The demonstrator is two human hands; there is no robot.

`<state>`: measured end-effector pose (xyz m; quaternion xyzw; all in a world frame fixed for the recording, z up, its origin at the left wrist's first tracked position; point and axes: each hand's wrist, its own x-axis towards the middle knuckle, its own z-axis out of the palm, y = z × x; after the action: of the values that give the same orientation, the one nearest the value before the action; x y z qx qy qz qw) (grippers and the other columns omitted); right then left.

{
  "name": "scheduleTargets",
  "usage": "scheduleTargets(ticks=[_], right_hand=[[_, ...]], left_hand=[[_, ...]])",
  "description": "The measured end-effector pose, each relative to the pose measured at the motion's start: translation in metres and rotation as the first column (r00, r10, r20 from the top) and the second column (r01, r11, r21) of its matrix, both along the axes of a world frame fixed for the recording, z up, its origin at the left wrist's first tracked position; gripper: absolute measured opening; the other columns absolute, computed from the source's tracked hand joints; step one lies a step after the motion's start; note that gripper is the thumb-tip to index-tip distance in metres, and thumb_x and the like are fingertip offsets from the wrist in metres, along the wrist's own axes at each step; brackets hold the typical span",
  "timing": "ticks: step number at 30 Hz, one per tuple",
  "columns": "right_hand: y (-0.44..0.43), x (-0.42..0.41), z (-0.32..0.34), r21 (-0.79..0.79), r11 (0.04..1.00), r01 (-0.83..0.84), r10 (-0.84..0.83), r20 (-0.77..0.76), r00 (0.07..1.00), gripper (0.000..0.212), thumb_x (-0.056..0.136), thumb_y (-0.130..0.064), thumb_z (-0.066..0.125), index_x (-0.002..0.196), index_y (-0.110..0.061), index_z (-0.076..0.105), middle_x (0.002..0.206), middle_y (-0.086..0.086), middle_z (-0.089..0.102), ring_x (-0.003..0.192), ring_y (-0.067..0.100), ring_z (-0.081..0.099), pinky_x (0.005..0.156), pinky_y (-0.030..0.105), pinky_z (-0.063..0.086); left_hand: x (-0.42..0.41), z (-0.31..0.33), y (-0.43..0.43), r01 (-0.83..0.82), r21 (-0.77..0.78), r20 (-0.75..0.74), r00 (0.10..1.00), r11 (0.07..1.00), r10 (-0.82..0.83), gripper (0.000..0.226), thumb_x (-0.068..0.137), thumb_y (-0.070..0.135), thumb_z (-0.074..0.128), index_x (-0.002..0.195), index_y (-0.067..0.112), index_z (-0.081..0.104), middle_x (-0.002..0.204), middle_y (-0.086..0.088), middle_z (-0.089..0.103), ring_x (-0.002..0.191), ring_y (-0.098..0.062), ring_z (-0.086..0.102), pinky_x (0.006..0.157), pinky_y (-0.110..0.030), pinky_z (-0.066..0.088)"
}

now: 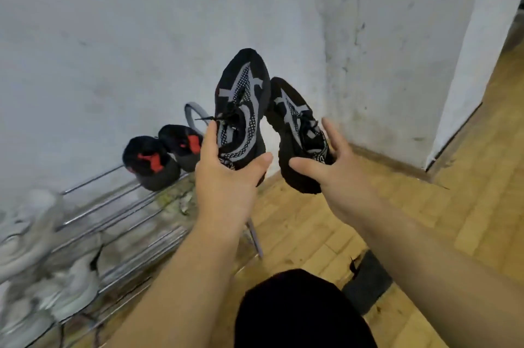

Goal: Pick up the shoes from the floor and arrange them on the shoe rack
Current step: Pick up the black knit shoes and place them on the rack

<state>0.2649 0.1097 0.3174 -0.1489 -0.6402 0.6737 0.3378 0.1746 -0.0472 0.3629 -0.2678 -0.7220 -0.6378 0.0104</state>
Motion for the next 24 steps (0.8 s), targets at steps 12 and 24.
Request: scheduleTargets(ticks=[12, 24], right_hand=[[-0.144, -0.080, 0.078, 0.347, 0.798, -0.492, 0.483, 0.119, 0.868, 0.097, 0.072, -0.041, 0.092, 0.151, -0.052, 0.037, 0.133, -0.034, 0.057, 0.116, -0.010, 0.062, 0.097, 0.021, 0.052], [-0.133, -0.073, 0.011, -0.165, 0.425, -0.890, 0.644, 0.746, 0.170, 0.069, 0.070, -0.012, 0.094, 0.130, -0.034, 0.069, 0.126, -0.006, 0.073, 0.108, 0.016, 0.073, 0.089, 0.031, 0.059]], left_hand=[[-0.008, 0.046, -0.224, -0.064, 0.006, 0.029, 0.998, 0.998, 0.064, 0.062, 0.097, 0.012, 0.066, 0.134, 0.061, 0.057, 0.133, 0.022, 0.068, 0.122, -0.009, 0.067, 0.106, -0.046, 0.053], [-0.023, -0.014, -0.350, 0.422, -0.340, 0.570, 0.803, 0.840, -0.173, 0.052, 0.087, 0.011, 0.076, 0.132, 0.036, 0.070, 0.135, 0.001, 0.070, 0.124, -0.023, 0.067, 0.106, -0.046, 0.054]])
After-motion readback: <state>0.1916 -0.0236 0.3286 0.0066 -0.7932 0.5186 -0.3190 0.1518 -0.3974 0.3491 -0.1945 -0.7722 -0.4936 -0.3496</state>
